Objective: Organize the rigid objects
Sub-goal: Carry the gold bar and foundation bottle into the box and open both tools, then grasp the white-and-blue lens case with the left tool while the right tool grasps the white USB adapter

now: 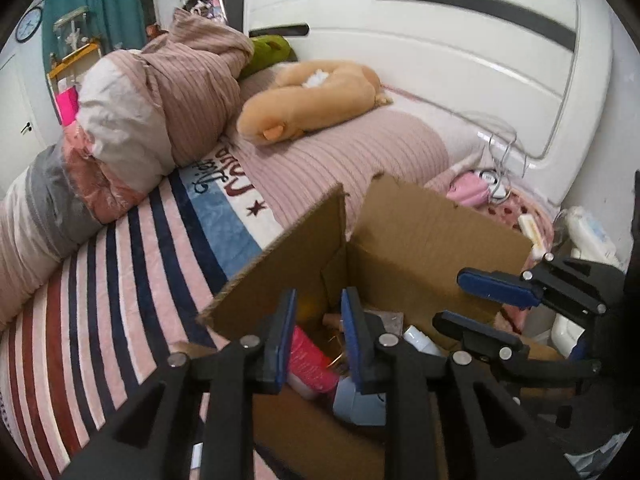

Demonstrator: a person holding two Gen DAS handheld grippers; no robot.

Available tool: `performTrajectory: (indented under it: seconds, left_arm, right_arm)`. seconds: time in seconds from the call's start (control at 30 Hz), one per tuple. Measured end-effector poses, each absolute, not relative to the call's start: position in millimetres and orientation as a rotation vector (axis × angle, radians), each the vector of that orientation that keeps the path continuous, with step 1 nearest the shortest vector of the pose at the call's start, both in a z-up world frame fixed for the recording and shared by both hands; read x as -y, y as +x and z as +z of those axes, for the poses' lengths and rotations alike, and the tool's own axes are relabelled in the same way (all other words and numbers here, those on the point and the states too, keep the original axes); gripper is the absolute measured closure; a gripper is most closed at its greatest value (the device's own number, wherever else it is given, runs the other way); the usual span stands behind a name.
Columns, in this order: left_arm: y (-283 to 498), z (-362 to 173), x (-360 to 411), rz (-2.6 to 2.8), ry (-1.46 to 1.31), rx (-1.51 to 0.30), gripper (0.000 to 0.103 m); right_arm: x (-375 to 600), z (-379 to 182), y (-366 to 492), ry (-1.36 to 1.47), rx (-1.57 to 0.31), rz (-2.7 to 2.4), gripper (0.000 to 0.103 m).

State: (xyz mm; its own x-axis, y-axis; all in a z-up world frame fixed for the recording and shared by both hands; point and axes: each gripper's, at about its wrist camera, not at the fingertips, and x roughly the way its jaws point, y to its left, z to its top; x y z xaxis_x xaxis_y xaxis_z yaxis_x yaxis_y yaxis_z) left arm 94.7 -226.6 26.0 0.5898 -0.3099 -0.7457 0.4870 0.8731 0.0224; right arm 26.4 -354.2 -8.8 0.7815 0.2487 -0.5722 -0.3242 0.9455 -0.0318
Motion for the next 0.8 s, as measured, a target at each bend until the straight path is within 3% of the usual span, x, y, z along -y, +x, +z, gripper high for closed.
performTrajectory:
  seconds: [0.37,0.57,0.8]
  left_arm:
    - [41,64,119,-0.353,0.120,-0.680,0.051]
    - [21,54,44,-0.234,0.074,-0.656,0.042]
    - [23,-3,-28,-0.181,-0.012,-0.719,0.040]
  right_arm:
    - [296,28,-7,-0.199,-0.525,0.378,0.070]
    - [237,35,-17,-0.234,-0.518,0.515,0.068]
    - [162,0,-8,-0.288,-0.618,0.643,0.061]
